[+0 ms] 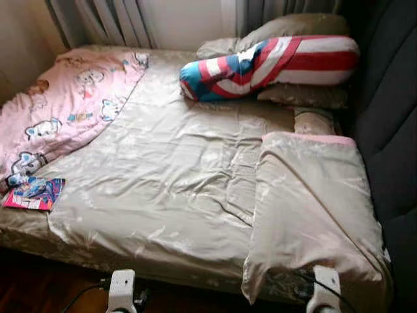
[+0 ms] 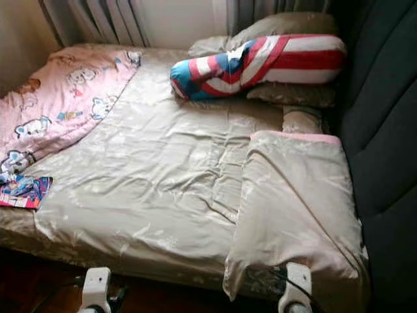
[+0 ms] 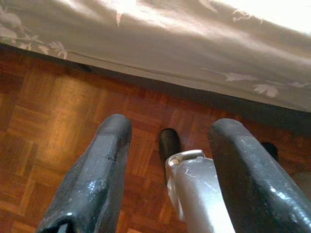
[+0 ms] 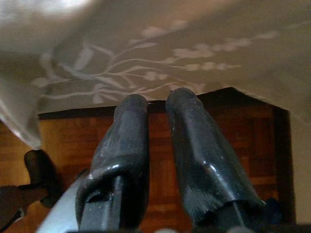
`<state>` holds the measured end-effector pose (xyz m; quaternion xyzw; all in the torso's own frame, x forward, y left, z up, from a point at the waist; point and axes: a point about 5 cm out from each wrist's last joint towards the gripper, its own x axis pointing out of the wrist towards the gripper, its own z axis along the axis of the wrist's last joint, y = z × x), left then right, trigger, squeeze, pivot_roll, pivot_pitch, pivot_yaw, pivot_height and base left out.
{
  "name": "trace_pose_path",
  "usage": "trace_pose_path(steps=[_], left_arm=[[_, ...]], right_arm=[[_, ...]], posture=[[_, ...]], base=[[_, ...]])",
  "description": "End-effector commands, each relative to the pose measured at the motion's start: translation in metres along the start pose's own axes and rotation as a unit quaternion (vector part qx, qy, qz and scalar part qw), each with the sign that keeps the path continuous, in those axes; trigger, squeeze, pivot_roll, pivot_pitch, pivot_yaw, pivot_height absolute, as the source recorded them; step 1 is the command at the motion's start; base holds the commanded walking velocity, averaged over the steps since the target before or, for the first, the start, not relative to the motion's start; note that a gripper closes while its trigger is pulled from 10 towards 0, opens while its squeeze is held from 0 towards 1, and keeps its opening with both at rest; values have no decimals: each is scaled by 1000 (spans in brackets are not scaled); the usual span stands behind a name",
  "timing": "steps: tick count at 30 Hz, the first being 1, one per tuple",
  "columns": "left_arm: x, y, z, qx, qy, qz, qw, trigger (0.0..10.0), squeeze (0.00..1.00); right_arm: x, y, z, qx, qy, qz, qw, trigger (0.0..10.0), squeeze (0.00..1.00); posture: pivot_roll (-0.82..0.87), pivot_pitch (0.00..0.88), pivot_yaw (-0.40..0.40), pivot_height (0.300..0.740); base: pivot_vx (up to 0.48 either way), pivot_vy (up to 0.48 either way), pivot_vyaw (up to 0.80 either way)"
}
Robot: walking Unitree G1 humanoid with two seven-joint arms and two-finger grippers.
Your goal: Clean up the room
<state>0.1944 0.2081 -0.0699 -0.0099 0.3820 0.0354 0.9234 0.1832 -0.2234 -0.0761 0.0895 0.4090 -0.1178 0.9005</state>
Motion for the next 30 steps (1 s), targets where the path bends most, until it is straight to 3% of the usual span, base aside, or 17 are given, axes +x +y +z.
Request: trace_pose_path(steps=[1,6,15,18,19,20,21,30], left_arm=[[0,2,-1,11,2,-3,1000,10000,0],[2,-1,1,17,7,-7,1000,10000,0],[0,0,-4,24,20,-8,999,10000,0],[0,3,-5,21,21,-4,1000,10000,0],[0,4,-5,16,19,-2,1000,10000,0],[0,4,-5,16,19,-2,1000,10000,0],[0,4,-5,14,19,-1,1000,10000,0],[0,4,-5,12,18,0,1000,10000,0]], right_arm=[[0,0,4,4,-13,2,1000,10000,1000],[0,0,4,-18,-11,5,1000,10000,1000],[2,22,4,-80,-4,61,995,10000,1000],[2,25,1,-79,0,64,995,10000,1000],[1,29,-5,-63,12,70,995,10000,804],[1,29,-5,-63,12,70,995,10000,804],[1,31,-9,-61,19,74,995,10000,231],[0,33,-12,-63,26,78,995,10000,231]], posture=[[-55,120,27,740],[-65,122,32,740],[-86,131,39,740],[-82,136,38,740],[-82,142,38,740],[-82,142,38,740],[-77,141,38,740],[-76,142,38,740]], base=[[0,0,0],[0,0,0],[0,0,0],[0,0,0],[0,0,0],[0,0,0],[0,0,0],[0,0,0]])
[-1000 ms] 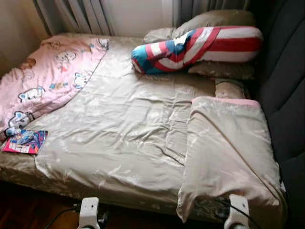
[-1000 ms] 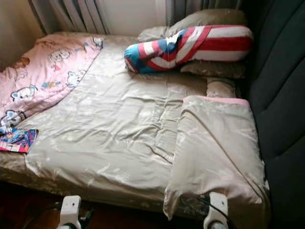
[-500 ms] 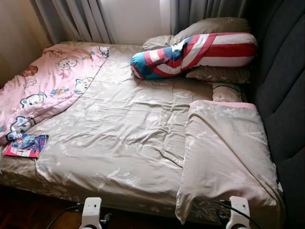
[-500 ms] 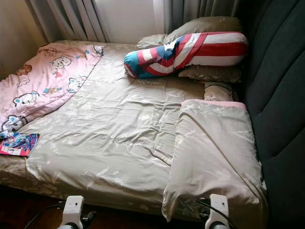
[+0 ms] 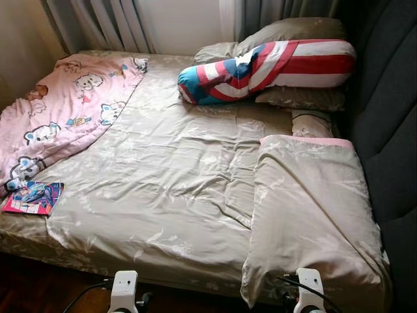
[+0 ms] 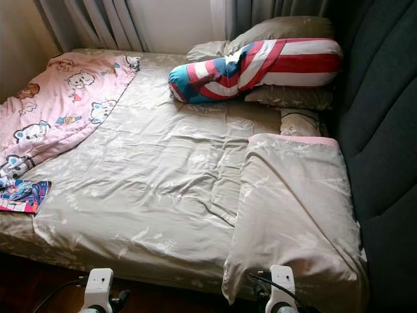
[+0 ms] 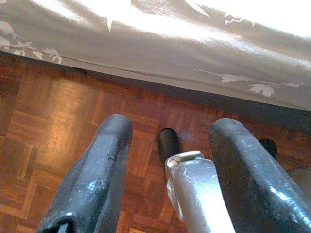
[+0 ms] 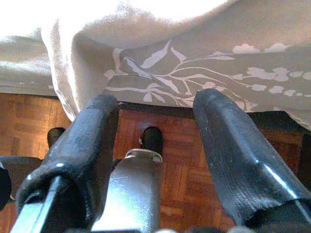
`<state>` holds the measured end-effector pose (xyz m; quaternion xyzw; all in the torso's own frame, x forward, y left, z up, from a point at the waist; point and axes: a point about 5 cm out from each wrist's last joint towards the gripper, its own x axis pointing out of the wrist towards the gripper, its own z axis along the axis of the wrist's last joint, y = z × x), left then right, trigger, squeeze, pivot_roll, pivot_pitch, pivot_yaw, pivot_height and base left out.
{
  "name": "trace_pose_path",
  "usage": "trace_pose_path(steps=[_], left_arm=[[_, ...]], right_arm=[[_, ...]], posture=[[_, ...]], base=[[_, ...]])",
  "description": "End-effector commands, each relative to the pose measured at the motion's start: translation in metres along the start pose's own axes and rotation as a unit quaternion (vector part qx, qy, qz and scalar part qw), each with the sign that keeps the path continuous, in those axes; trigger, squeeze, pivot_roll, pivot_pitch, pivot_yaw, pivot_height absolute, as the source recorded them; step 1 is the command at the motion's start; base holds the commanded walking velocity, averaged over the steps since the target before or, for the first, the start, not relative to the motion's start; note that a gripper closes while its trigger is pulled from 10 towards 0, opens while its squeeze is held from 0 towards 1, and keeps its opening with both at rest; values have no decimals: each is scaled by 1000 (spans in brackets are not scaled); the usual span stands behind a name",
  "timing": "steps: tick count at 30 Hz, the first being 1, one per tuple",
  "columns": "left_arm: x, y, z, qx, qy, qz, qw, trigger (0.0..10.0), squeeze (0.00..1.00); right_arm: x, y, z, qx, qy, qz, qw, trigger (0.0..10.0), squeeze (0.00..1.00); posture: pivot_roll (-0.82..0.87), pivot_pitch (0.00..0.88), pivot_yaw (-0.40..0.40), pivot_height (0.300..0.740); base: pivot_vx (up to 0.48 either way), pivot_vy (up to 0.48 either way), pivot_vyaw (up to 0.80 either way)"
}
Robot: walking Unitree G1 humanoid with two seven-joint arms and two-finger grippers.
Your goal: Clean up the room
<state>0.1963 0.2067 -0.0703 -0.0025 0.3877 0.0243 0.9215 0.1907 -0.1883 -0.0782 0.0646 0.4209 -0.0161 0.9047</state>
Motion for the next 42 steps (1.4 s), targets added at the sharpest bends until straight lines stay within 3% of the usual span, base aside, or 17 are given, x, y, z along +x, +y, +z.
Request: trace_pose_path(steps=[1,3,10,16,23,36,42], left_arm=[[-2,5,-7,-4,13,9,1000,10000,0],[-3,5,-9,-9,15,12,1000,10000,0],[-3,6,-10,-15,16,17,1000,10000,0],[-4,7,-11,-15,18,18,1000,10000,0],[-4,7,-12,-14,18,17,1000,10000,0],[-5,10,-14,-16,19,24,999,10000,0],[-6,10,-16,-15,22,24,999,10000,0]], right_arm=[[-3,1,-14,7,20,-6,1000,10000,0],[-5,3,-26,16,36,-17,999,10000,0],[-9,-9,-32,30,48,-32,998,10000,0],[-13,-21,-36,40,56,-45,997,10000,0],[-14,-24,-38,42,59,-47,996,10000,0],[-9,2,-40,47,62,-33,996,10000,0],[-8,5,-40,45,61,-31,997,10000,0]], posture=[[-70,159,42,740],[-72,166,43,740],[-60,172,41,740],[-61,167,39,740],[-59,155,38,740],[-44,132,44,740],[-40,127,47,740]], base=[[0,0,0],[0,0,0],[0,0,0],[0,379,0],[0,480,0],[0,480,0],[0,480,0]])
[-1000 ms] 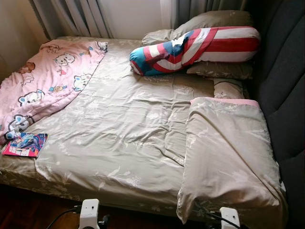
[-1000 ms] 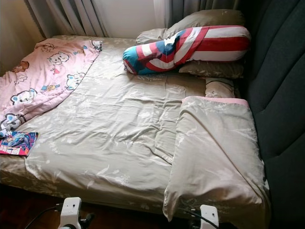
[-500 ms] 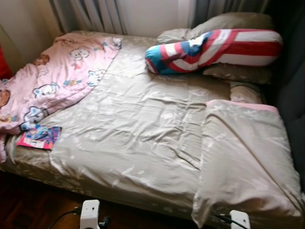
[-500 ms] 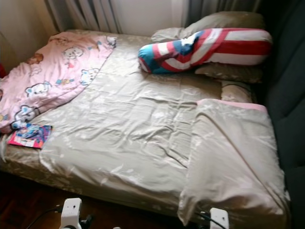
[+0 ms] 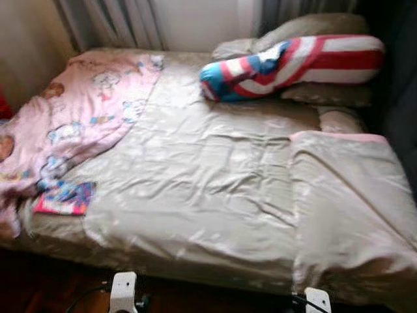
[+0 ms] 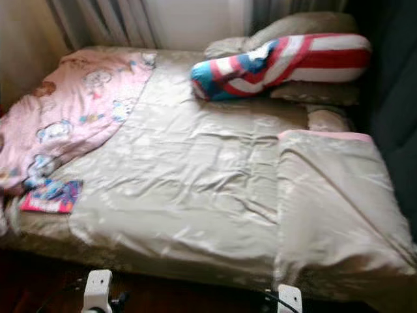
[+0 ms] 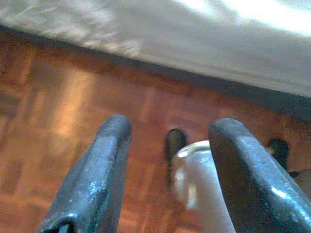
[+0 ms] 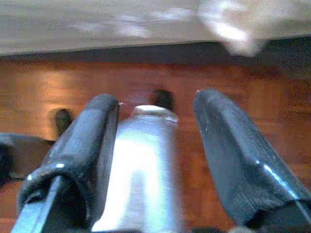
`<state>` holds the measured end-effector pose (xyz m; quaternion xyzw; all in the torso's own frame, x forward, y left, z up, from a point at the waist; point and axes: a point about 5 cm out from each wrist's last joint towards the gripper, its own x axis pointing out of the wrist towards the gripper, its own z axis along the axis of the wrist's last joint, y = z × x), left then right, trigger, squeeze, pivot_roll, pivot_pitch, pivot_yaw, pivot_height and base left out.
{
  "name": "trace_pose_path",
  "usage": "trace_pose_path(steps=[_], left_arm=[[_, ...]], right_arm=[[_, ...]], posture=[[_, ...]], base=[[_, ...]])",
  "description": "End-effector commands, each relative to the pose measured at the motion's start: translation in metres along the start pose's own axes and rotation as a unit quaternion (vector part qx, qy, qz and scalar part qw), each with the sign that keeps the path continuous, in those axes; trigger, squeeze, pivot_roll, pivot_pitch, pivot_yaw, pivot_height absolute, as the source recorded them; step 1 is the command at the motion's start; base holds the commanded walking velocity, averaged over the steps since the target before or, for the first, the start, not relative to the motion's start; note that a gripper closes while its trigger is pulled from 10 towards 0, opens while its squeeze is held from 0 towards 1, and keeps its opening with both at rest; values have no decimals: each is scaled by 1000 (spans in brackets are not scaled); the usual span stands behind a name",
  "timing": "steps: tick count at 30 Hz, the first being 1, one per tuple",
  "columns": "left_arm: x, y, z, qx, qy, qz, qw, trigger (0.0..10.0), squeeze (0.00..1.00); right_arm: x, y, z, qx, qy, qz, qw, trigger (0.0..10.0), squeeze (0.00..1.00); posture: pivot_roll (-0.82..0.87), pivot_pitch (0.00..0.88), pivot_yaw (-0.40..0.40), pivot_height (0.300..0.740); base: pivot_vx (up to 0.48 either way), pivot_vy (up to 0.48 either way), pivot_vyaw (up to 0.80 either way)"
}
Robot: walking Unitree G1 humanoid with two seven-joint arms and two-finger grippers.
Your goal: Clean up the room
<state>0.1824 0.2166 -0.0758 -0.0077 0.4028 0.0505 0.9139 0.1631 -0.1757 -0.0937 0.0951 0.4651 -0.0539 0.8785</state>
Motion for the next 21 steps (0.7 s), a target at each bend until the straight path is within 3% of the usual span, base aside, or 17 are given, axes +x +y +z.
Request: trace_pose_path(steps=[1,6,12,21], left_arm=[[0,-1,-3,0,6,2,1000,10000,0],[0,0,-3,0,8,2,1000,10000,0],[0,0,-1,-5,7,5,1000,10000,0],[0,3,-2,-11,9,11,1000,10000,0]], right_arm=[[-2,-4,-7,0,11,-7,1000,10000,0],[-3,-9,-8,3,11,-13,1000,10000,0],[-6,-31,-7,9,9,-29,1000,10000,0],[-4,-19,-4,8,2,-17,1000,10000,0]], posture=[[-40,125,47,740],[-41,120,49,740],[-35,121,46,740],[-36,122,46,740]], base=[[0,480,0],[0,480,0],[0,480,0],[0,480,0]])
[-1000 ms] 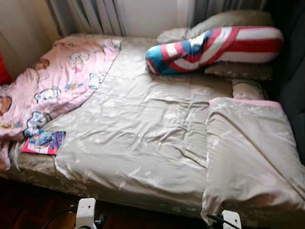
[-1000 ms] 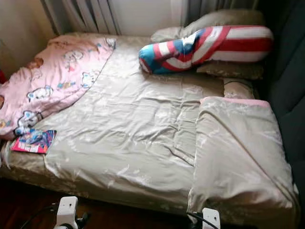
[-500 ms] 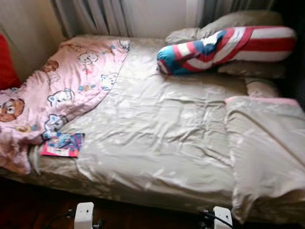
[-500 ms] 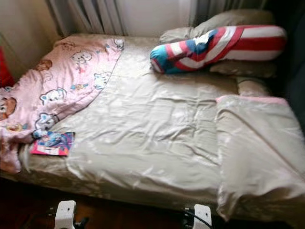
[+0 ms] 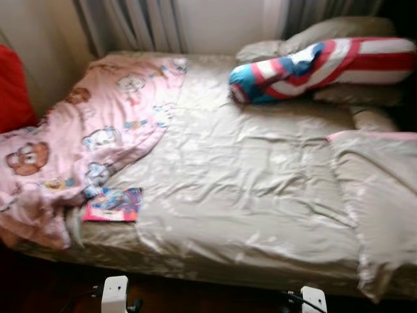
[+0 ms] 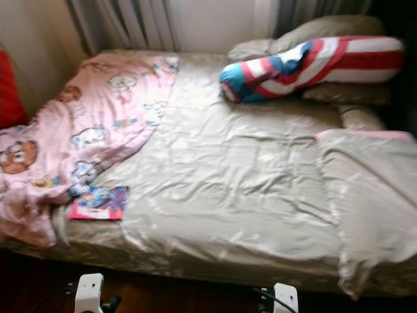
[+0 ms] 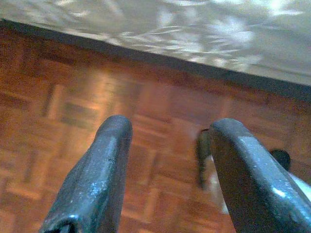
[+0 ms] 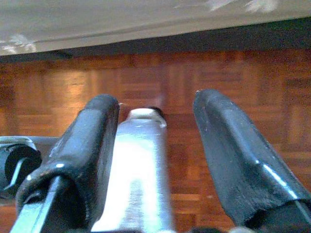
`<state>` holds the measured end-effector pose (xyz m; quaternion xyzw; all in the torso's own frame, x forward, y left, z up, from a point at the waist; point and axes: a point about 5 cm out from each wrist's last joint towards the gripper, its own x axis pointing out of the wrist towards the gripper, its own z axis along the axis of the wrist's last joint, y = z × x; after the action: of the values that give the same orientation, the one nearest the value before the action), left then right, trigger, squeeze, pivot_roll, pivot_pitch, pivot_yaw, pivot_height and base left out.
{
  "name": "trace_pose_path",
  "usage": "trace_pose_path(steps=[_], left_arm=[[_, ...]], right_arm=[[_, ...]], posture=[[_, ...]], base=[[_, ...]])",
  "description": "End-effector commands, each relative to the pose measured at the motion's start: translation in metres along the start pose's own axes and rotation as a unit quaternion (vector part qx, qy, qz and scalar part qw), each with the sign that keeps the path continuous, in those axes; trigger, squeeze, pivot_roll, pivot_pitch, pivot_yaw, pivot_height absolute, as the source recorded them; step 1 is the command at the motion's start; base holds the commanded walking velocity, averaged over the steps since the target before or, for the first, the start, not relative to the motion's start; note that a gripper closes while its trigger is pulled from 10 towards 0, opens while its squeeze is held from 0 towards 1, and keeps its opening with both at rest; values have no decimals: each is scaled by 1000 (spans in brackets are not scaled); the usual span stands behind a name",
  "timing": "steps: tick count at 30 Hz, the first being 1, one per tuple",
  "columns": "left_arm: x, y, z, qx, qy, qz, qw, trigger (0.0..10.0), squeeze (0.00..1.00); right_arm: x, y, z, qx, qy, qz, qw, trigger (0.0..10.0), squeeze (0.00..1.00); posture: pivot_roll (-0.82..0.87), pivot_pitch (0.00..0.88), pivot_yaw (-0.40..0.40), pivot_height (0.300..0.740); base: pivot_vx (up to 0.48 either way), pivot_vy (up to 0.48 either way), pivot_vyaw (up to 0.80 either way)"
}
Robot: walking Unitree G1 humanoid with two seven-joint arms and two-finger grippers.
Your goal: Clean up the room
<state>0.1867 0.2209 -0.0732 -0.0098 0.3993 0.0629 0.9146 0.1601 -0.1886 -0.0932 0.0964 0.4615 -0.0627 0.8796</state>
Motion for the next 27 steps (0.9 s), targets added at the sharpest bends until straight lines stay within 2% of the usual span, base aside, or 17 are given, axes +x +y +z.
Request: trace_pose_path(steps=[1,17,21,24,27], left_arm=[[-2,-1,-8,-3,13,0,1000,10000,0],[-3,-5,-14,-8,22,0,1000,10000,0],[-4,-3,-17,-10,25,2,1000,10000,0],[-5,-1,-19,-10,29,3,1000,10000,0],[-5,-1,-19,-10,29,3,1000,10000,0]], right_arm=[[-2,-6,-4,3,6,-10,1000,10000,0],[-3,-16,-3,-1,5,-12,1000,10000,0],[-2,-10,-4,-3,6,-6,1000,10000,0],[0,2,-2,-4,4,1,1000,10000,0],[0,3,-2,-4,3,2,1000,10000,0]], posture=[[-36,123,46,740],[-33,131,36,740],[-32,129,36,740],[-33,123,36,740],[-33,123,36,740]], base=[[0,480,0],[0,480,0],[0,480,0],[0,480,0],[0,480,0]])
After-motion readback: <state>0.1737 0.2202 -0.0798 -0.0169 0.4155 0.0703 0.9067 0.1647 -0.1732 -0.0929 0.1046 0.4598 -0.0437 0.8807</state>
